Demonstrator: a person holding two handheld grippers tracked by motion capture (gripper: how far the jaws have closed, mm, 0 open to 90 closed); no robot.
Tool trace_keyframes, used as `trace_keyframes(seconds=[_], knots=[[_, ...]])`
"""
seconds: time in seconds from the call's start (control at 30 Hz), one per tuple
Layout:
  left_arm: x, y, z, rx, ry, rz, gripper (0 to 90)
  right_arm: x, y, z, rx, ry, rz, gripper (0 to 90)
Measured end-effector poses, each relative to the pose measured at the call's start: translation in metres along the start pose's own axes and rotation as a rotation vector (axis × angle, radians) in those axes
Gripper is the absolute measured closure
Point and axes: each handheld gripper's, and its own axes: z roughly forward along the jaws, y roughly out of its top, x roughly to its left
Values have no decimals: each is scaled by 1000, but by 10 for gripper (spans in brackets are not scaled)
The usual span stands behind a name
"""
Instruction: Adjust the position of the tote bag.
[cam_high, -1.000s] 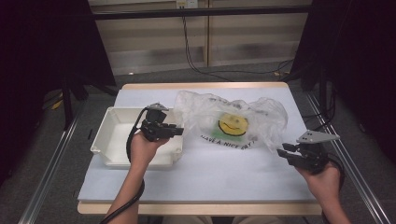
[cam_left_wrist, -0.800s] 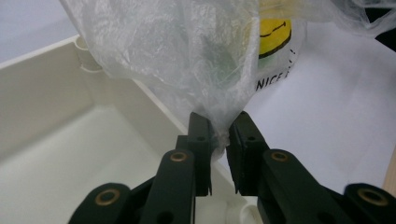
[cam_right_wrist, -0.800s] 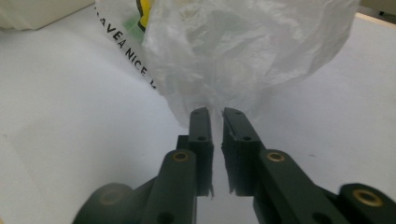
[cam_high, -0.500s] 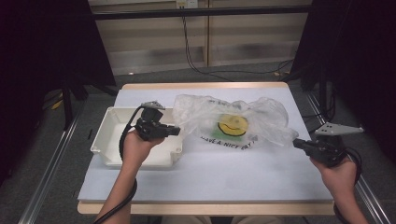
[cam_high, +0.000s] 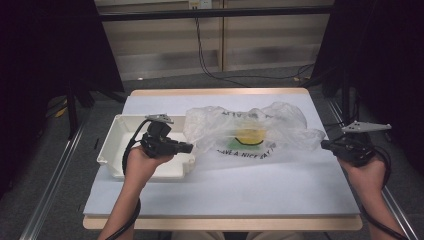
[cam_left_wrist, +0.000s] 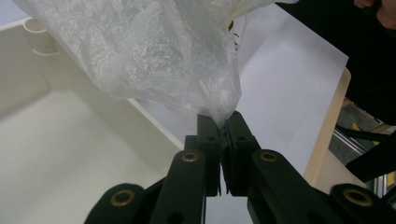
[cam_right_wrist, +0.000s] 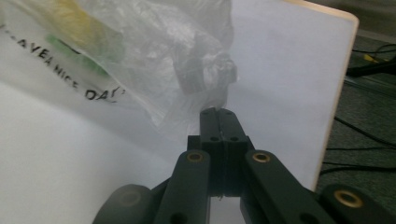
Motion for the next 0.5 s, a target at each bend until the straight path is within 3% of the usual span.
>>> trace_keyframes(seconds=[0.37, 0.43, 0.5], knots=[[6, -5, -9, 12, 50, -17, 885, -19, 10, 4, 2, -57, 19, 900], [6, -5, -9, 17, 57, -13, 887, -21, 9, 4, 1, -51, 21, 900], [5, -6, -8, 15, 39, -13, 886, -20, 7, 5, 1, -40, 20, 900]])
